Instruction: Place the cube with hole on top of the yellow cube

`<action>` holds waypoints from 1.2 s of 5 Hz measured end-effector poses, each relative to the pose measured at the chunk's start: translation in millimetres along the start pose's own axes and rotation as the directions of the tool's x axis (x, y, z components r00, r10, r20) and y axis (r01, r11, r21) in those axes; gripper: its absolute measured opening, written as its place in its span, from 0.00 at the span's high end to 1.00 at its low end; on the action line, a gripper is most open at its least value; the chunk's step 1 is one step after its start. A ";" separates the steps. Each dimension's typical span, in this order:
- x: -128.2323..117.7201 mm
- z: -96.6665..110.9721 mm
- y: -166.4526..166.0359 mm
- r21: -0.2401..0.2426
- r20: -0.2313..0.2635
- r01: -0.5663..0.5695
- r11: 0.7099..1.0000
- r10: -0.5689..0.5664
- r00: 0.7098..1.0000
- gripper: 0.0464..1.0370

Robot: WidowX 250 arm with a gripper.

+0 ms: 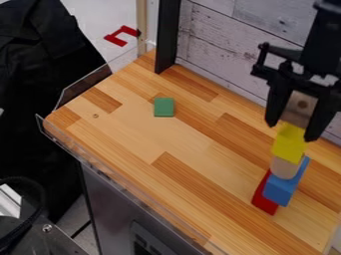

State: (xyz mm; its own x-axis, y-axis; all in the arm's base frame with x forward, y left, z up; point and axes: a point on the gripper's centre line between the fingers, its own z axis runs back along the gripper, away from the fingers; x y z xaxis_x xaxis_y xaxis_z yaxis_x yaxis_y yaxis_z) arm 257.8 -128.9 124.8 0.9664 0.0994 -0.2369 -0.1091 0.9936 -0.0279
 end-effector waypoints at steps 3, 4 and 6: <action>1.9 -11.0 -2.3 0.017 -0.035 -0.012 1.000 0.012 0.999 0.54; 2.3 -10.8 -5.1 0.027 -0.035 -0.003 1.000 0.004 0.999 0.47; 3.7 -7.4 -5.0 0.034 -0.026 0.000 0.999 0.001 1.000 0.03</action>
State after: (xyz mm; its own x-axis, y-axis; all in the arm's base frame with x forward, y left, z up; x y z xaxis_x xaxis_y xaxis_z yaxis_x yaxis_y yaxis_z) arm 260.2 -133.8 116.8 0.9599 0.0989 -0.2624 -0.1010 0.9949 0.0053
